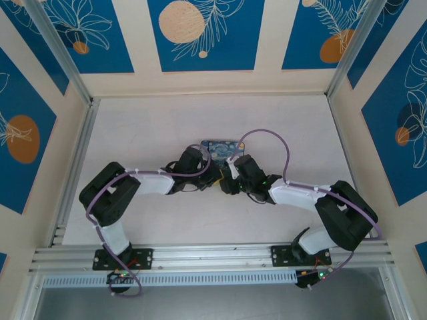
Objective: Unlock the padlock with the key
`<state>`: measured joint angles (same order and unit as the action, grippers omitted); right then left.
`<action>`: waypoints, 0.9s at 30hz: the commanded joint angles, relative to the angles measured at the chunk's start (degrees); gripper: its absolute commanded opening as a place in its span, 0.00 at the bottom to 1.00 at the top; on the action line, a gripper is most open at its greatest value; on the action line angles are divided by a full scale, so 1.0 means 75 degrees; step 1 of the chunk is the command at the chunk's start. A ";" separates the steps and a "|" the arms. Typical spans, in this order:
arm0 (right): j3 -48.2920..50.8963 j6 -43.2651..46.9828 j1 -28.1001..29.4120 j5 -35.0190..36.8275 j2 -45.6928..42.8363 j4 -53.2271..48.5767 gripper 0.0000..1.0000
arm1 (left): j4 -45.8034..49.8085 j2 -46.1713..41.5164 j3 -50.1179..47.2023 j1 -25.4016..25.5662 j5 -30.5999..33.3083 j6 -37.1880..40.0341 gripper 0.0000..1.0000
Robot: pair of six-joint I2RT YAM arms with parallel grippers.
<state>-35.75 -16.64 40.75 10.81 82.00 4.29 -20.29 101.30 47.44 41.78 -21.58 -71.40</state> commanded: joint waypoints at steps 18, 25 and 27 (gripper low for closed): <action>-0.0013 0.0152 0.0168 0.0316 0.0050 -0.0169 0.40 | 0.0374 -0.0110 0.0166 -0.0009 -0.0594 -0.0200 0.00; -0.0271 0.0082 0.0173 0.0423 0.0211 -0.0127 0.34 | 0.0362 -0.0096 0.0145 -0.0008 -0.0607 -0.0198 0.00; -0.0360 0.0055 0.0176 0.0451 0.0217 -0.0156 0.33 | 0.0350 -0.0094 0.0132 -0.0007 -0.0608 -0.0210 0.00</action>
<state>-36.16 -16.43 41.69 12.93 83.48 2.83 -20.12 101.30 47.64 41.78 -22.52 -71.42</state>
